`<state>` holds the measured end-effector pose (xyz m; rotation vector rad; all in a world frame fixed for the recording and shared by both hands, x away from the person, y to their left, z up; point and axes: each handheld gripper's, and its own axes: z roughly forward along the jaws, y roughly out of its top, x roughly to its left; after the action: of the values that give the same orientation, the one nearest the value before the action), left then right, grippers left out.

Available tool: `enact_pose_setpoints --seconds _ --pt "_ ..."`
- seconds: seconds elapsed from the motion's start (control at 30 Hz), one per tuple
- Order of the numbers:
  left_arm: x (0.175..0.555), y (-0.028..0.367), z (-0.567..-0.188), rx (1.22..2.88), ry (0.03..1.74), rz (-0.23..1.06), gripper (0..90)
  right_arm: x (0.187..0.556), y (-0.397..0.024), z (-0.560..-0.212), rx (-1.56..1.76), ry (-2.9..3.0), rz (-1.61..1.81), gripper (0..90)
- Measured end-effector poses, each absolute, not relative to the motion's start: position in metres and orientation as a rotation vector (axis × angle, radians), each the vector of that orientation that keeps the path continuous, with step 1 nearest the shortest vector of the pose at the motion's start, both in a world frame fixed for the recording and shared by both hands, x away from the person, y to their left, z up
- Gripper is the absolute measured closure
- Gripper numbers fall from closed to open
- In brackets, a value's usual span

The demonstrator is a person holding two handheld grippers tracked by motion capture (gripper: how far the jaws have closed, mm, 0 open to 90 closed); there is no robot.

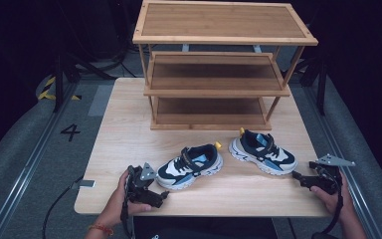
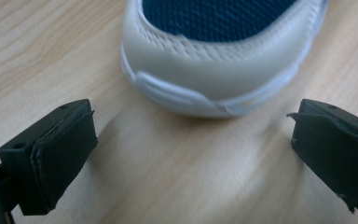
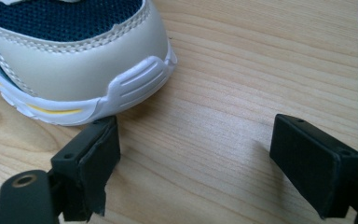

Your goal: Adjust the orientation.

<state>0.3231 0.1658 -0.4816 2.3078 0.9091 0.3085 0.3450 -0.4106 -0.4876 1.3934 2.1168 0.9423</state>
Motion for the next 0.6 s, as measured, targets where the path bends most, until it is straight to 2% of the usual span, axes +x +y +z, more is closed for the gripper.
enact_pose_setpoints --seconds 0.07,0.23,0.6 --pt "0.328 0.164 -0.48 2.317 0.902 0.352 0.4 0.345 -0.411 -0.488 1.394 2.117 0.942 16.6" --pt "0.343 0.169 -0.482 2.298 0.939 0.313 0.4 0.345 -0.411 -0.488 1.394 2.117 0.942 16.5" --pt "0.38 0.178 -0.483 2.247 1.013 0.361 0.5 0.345 -0.411 -0.488 1.394 2.117 0.942 16.6"
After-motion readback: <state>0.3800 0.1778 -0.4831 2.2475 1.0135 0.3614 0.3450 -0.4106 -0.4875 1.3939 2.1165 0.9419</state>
